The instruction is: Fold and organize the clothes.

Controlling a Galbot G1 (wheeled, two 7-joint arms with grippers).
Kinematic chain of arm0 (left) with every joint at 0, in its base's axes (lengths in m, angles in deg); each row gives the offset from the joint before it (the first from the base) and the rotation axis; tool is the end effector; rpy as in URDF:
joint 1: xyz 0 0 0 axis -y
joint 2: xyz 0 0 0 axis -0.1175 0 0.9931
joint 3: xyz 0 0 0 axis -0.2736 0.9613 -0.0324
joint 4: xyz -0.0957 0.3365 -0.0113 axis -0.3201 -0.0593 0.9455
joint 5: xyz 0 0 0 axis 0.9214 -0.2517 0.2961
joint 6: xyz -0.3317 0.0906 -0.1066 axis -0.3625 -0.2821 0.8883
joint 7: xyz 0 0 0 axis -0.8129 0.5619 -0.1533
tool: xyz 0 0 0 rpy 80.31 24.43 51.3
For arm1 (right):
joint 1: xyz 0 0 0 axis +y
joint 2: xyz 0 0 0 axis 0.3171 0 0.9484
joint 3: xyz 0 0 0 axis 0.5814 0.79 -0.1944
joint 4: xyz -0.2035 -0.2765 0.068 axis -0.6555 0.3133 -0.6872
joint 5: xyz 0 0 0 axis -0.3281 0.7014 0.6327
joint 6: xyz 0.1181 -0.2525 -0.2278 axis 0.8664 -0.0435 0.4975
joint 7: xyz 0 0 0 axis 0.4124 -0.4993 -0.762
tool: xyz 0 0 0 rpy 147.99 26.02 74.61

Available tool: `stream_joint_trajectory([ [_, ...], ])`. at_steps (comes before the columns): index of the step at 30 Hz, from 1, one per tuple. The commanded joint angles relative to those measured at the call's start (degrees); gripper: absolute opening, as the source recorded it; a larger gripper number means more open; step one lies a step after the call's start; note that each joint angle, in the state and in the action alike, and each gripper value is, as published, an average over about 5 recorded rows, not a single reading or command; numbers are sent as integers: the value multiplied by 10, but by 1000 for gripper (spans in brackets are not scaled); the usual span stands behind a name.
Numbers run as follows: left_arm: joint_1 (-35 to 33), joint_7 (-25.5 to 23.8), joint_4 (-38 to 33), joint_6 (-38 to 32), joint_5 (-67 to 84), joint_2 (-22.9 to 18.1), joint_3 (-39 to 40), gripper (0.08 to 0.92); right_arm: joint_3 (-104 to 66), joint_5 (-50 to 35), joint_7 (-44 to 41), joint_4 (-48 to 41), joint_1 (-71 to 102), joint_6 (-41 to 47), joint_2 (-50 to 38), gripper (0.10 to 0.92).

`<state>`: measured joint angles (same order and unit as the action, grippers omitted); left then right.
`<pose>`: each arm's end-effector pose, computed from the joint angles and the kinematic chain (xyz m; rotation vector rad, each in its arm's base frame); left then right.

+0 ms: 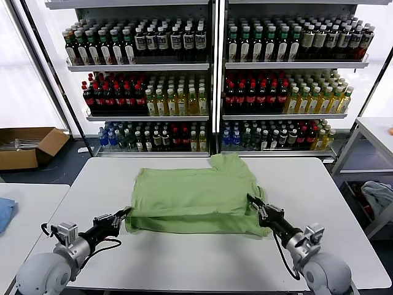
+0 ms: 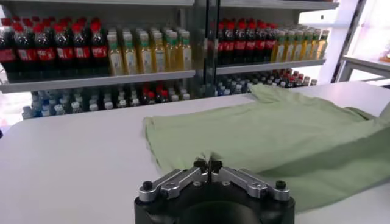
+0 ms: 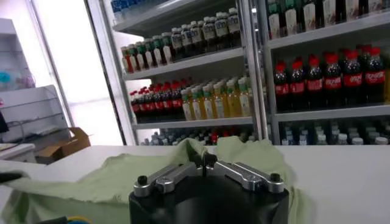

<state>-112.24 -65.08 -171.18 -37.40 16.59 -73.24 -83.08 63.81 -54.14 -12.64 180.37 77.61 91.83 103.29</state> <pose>0.2771 0.1453 -0.2495 -0.4735 -2.6344 -0.0312 0.3193 -0.0833 -0.2846 0.6839 -2.8627 -0.2092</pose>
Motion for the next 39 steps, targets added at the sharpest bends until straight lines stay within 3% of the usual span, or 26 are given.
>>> stream_joint_trajectory([
  [1,55,24,61,-6,-9,-10,31,137,50,20,20,-91,-96,1,10,225],
  [13,-42,24,14,-21,-29,-12,-3,481,-55,53,55,48,65,26,-24,563],
  [23,-39,26,27,-22,-52,-43,27,764,-102,97,48,98,219,24,-11,809],
  [26,-31,26,34,-22,-52,-45,31,812,-98,94,45,99,226,23,-11,821],
  [31,-23,25,39,-21,-51,-45,32,822,-76,92,50,94,210,29,-3,815],
  [39,-14,24,49,-18,-50,-48,31,821,-42,92,55,81,187,39,3,615],
])
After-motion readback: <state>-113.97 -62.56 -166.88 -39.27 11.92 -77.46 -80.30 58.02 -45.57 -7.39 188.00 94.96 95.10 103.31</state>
